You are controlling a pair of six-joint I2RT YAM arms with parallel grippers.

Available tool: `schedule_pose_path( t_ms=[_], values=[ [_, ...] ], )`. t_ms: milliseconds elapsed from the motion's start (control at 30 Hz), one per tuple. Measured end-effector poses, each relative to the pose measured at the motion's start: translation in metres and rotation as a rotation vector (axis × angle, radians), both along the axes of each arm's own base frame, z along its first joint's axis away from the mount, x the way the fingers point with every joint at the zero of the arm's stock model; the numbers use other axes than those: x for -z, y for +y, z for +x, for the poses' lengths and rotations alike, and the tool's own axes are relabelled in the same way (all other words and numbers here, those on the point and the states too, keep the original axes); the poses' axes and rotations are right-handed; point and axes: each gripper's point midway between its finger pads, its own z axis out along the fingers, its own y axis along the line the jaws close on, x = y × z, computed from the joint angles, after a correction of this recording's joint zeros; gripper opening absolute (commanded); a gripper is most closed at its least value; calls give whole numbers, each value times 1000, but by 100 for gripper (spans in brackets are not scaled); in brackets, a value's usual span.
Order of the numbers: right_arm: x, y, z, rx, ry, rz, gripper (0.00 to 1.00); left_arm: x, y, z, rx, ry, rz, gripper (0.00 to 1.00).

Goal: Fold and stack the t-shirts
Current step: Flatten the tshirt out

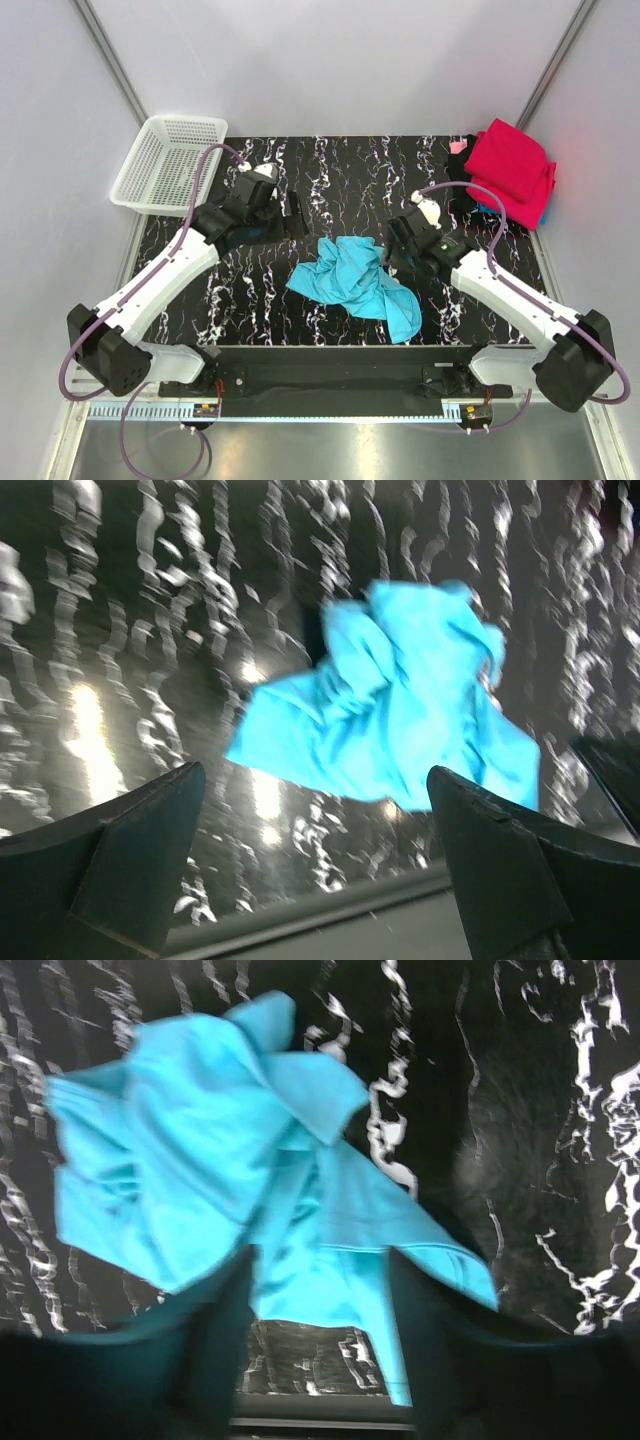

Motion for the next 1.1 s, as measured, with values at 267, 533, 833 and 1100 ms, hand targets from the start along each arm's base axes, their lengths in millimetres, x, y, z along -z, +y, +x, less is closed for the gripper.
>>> schedule_pose_path(
  t_ms=[267, 533, 833, 1100],
  values=[
    [46, -2, -12, -33, 182, 74, 9, 16, -43, -22, 122, 116, -220, 99],
    [68, 7, -27, -96, 280, 90, 22, 31, -52, -34, 144, 181, -274, 99],
    [106, 4, -29, -118, 381, 10, 24, 34, -53, -34, 145, 178, -280, 99],
    [121, 2, -19, -131, 403, -55, 0, 46, -50, -39, 141, 204, -264, 99]
  ],
)
